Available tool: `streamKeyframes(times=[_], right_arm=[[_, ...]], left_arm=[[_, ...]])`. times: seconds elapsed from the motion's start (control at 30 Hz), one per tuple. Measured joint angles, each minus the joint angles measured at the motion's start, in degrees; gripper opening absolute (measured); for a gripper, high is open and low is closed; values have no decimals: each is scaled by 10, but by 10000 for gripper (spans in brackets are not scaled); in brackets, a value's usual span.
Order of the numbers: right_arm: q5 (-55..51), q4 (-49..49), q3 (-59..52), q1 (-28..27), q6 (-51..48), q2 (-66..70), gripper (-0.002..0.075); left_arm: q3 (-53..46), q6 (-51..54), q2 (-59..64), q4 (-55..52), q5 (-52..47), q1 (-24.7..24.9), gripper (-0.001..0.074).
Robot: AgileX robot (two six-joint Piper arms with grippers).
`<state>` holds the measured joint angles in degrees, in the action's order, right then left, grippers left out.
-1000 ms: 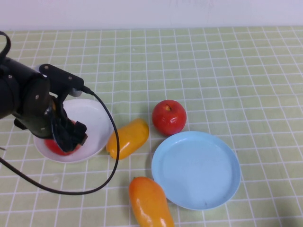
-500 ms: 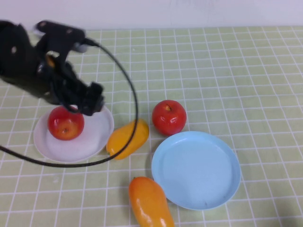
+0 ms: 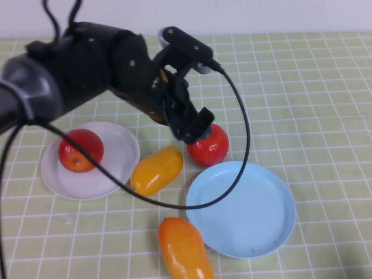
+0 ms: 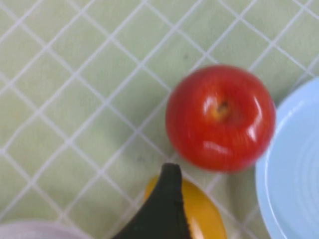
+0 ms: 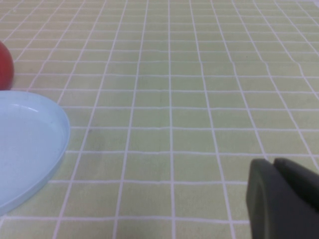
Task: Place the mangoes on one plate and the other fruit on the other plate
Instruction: Put one type of fruit in the left plate
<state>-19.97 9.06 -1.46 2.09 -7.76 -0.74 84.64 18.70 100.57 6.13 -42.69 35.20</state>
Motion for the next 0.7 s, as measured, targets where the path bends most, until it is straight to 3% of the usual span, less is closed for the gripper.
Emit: streamKeyframes(times=[0.37,0.7], right_arm=[[0,0,0,0,0,0,-16],[0,0,0,0,0,0,-16]], left_arm=[[77,18,101,7,7,2,669],[85,34,146,8,8,2,669]])
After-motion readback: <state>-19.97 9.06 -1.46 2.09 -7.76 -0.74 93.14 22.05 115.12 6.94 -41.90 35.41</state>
